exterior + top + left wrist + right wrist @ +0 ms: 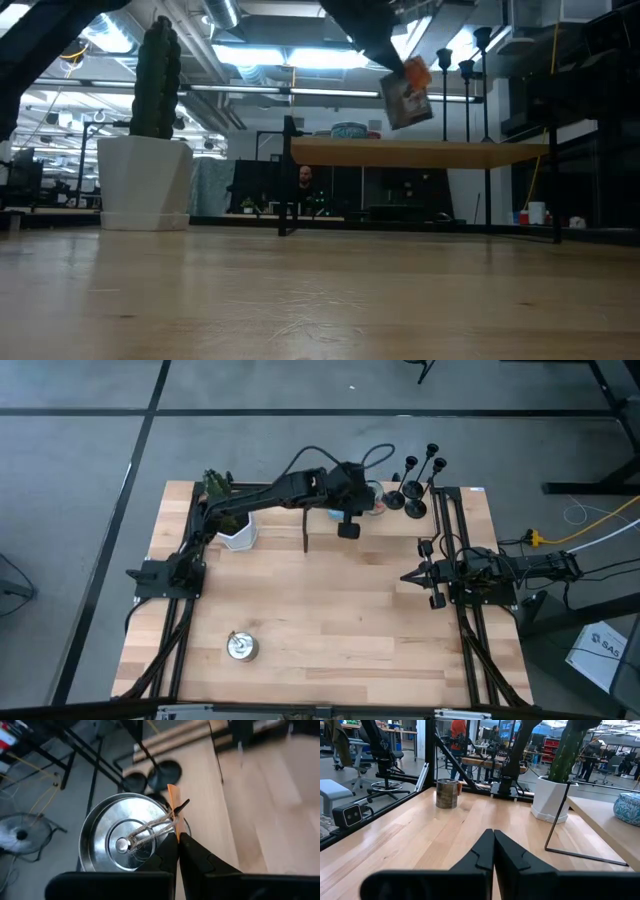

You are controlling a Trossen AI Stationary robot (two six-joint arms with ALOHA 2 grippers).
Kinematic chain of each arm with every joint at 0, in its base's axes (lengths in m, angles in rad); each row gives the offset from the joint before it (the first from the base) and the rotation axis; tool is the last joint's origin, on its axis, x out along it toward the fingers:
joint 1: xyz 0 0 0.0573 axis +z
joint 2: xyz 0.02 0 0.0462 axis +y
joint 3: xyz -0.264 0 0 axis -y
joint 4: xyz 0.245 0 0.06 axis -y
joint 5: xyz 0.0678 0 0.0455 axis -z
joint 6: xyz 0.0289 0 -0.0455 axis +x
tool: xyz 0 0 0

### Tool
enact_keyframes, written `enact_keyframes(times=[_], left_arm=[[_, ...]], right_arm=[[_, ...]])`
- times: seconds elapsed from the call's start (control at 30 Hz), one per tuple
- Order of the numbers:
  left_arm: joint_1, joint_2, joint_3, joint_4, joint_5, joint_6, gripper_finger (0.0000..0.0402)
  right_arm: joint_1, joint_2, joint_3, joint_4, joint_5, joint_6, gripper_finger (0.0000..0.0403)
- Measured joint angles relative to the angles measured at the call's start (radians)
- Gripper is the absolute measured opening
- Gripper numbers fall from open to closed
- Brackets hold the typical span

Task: Pick & Place candle stick holders
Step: Put the right orange scented candle on the shelf

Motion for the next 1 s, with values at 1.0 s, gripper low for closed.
enact_keyframes(times=[1.0], left_arm=[[0.088, 0.069, -0.001, 0.074, 0.075, -0.089, 0.0002]], right_arm=[[0.000, 0.000, 0.000, 0.000, -0.001, 0.000, 0.0011]])
